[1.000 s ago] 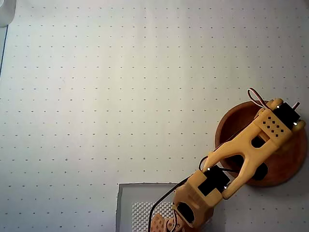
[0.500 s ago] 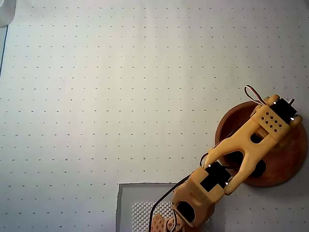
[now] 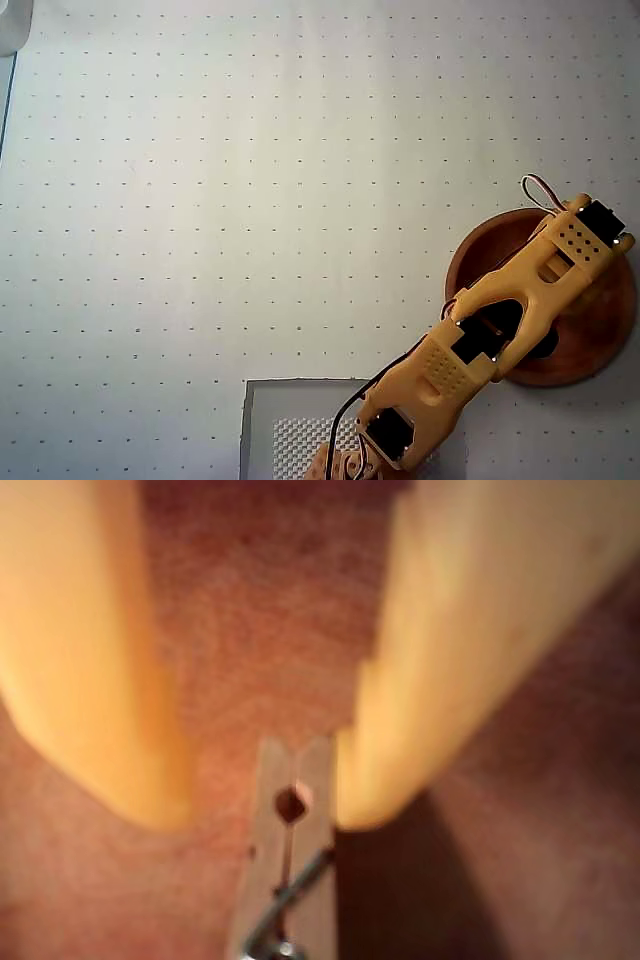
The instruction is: Grasp a clothespin and put it in the bowl.
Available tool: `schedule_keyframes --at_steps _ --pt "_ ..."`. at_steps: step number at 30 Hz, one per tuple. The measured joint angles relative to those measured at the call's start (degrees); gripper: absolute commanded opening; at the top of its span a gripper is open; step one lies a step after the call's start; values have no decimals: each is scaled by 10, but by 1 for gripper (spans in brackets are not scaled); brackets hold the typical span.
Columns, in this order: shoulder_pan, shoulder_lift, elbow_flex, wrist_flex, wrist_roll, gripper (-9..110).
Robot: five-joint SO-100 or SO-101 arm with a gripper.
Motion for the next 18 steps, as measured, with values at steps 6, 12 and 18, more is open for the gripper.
schedule_keyframes --at_steps 6,12,18 --pt "1 0 0 0 0 8" --pt "4 0 0 0 0 8" --pt "10 0 0 0 0 2"
